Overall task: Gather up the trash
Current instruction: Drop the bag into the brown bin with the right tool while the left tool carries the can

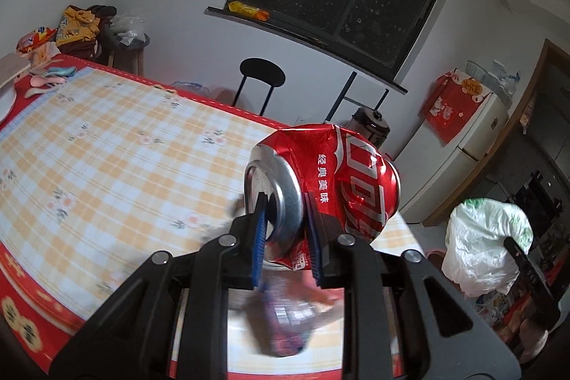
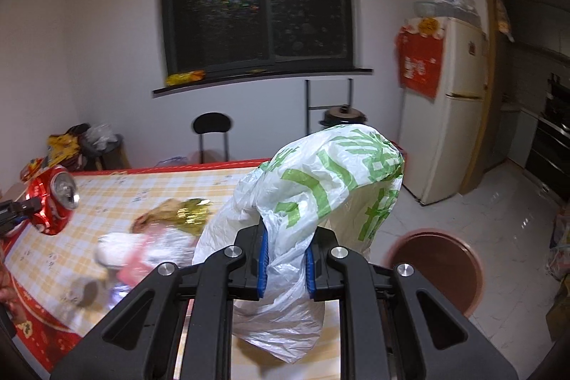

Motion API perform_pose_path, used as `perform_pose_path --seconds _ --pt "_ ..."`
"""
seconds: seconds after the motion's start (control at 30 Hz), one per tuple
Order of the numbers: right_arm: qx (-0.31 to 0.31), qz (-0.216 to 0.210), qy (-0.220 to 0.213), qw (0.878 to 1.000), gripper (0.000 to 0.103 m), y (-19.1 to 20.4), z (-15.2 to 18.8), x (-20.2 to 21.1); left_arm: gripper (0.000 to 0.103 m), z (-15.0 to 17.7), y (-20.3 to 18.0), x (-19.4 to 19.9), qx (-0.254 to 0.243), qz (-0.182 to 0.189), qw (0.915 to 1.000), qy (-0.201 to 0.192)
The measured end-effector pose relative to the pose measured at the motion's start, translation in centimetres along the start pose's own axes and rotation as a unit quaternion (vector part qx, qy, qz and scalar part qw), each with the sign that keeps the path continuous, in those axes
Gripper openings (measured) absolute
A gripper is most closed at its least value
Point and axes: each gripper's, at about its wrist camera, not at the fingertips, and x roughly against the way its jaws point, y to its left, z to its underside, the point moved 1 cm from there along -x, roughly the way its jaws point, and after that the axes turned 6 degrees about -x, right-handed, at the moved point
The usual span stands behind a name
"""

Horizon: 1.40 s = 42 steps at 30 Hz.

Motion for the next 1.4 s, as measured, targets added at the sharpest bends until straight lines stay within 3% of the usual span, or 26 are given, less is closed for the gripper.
perform_pose_path --seconds 0.3,0.43,0.6,0.67,0.73,0.83,1.03,1.23,1.4 --pt "-0.051 0.077 0.029 0.995 0.017 -14.7 0.0 -5.0 0.023 1.1 -9.7 -1.1 -0.010 0.001 0.9999 0.012" --pt "-0.076 0.098 0.078 0.989 0.017 -20.1 1.4 -8.5 0.023 1.7 -13.7 -1.5 -0.017 -0.007 0.9998 0.012" --pt "-0.088 0.086 0.153 0.981 0.018 -24.3 3.7 -13.1 0.023 2.7 -18.2 -2.0 -0.027 -0.011 0.9996 0.006" --pt "-0.092 0.077 0.197 0.973 0.027 -25.9 4.5 -15.7 0.023 3.2 -19.7 -2.4 -0.030 -0.010 0.9995 0.008" --pt "-0.108 0.081 0.220 0.966 0.047 -26.9 4.9 -16.7 0.023 3.6 -21.0 -2.9 -0.034 -0.005 0.9992 0.021" --pt "-0.127 0.066 0.210 0.967 0.071 -27.6 4.8 -16.3 0.023 3.8 -23.3 -3.7 -0.053 0.005 0.9980 0.034" --pt "-0.150 0.047 0.158 0.975 0.093 -29.7 2.0 -13.6 0.023 4.1 -28.2 -7.5 -0.092 0.035 0.9933 0.062" --pt "-0.153 0.058 0.108 0.981 0.098 -32.3 0.4 -8.7 0.024 5.4 -33.4 -12.0 -0.132 0.081 0.9826 0.103" --pt "-0.166 0.087 0.091 0.978 0.098 -35.7 0.7 -4.7 0.024 8.1 -39.7 -17.5 -0.174 0.136 0.9626 0.156"
